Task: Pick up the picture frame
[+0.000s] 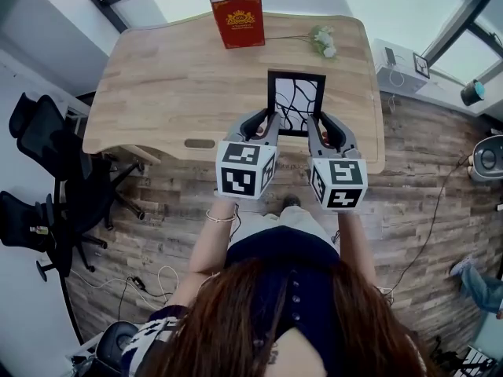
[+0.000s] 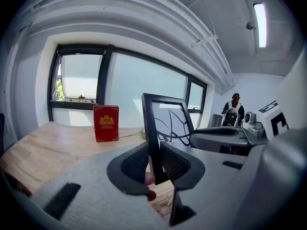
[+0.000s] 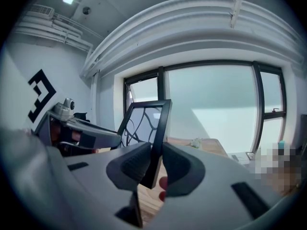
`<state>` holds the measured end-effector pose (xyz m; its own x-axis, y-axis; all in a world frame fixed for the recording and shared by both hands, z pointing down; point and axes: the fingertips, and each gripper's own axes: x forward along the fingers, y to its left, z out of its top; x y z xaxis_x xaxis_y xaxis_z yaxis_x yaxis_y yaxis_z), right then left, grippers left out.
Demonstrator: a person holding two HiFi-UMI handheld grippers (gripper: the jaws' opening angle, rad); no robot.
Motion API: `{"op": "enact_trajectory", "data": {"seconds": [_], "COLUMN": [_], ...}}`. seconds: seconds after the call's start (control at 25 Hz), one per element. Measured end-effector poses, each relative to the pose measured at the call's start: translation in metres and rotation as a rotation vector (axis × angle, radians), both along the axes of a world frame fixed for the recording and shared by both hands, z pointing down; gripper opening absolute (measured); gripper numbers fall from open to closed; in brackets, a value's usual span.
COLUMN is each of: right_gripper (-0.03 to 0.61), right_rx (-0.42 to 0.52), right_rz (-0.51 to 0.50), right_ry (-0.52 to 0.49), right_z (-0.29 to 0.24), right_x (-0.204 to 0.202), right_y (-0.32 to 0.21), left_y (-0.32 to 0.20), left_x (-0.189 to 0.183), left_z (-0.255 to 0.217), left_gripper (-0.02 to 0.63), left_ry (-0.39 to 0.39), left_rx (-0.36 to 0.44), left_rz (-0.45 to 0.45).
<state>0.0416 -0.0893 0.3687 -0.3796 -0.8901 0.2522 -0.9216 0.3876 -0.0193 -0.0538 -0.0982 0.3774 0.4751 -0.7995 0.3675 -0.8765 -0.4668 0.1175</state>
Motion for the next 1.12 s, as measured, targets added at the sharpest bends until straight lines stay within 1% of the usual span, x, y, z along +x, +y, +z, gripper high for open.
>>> {"op": "enact_trajectory", "data": {"seconds": [0.68, 0.88, 1.12], "right_gripper": [0.078, 0.078, 0.078], "right_rx": [0.086, 0.108, 0.121], "right_rz": [0.038, 0.063, 0.07], "right_ry": [-0.002, 0.017, 0.022], "right_z": [-0.028, -0.032, -0.037], "right_x": [-0.01, -0.014, -0.021], "right_y": [0.056, 0.07, 0.081], "left_y": [0.052, 0.063, 0.075], "left_x": [-0.01, -0.014, -0.021], "left_z": [-0.029, -0.032, -0.036], "left_gripper": [0.089, 0.089, 0.089], "left_ry": [0.012, 0.02, 0.023], "left_rx": [0.089, 0.096, 0.115], "left_rz": [0.029, 0.04, 0.042]}}
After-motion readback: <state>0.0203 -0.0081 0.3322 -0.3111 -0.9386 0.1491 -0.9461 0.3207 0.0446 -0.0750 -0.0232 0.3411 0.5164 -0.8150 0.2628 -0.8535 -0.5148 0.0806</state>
